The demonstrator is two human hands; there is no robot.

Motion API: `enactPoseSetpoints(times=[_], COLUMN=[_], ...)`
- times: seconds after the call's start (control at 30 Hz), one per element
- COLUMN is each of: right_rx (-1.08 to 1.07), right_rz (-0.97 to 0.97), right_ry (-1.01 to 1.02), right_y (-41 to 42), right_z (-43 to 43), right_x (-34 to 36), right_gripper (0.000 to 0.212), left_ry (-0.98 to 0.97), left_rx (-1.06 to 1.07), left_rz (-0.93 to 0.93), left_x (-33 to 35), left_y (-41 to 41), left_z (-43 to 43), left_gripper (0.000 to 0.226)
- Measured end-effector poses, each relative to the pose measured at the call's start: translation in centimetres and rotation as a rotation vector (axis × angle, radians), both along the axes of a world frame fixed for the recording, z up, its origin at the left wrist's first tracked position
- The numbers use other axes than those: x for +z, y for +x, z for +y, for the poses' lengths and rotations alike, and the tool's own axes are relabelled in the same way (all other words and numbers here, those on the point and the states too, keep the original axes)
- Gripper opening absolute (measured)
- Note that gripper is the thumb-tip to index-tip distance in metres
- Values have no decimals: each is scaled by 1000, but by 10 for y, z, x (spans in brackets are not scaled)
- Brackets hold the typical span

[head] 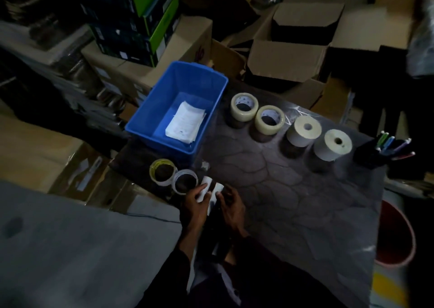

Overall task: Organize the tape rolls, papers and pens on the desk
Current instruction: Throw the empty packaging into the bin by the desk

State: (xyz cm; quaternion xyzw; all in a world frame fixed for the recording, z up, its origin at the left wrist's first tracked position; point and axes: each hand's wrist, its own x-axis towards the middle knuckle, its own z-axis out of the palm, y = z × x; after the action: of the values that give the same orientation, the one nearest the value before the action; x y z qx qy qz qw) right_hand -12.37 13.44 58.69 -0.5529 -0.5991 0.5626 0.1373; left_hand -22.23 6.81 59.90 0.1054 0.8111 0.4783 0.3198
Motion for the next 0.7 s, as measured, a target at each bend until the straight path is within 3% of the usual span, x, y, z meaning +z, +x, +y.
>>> enactPoseSetpoints(times=[0.33,0.57,0.7], right_rx=[-42,-149,-293], right_rz=[-105,144,300], right_ry=[-57,-98,-89], right_y=[-10,1,5], right_z=[8,21,43], right_x=[-8,-8,17], right_gripper=[36,36,14], left_ry=[-2,166,271], left_rx=[-33,65,38], left_rz=[33,-197,-208], left_x=[-17,-13,8], left_y=[7,13,20], left_z=[8,25,52], left_gripper=[38,51,57])
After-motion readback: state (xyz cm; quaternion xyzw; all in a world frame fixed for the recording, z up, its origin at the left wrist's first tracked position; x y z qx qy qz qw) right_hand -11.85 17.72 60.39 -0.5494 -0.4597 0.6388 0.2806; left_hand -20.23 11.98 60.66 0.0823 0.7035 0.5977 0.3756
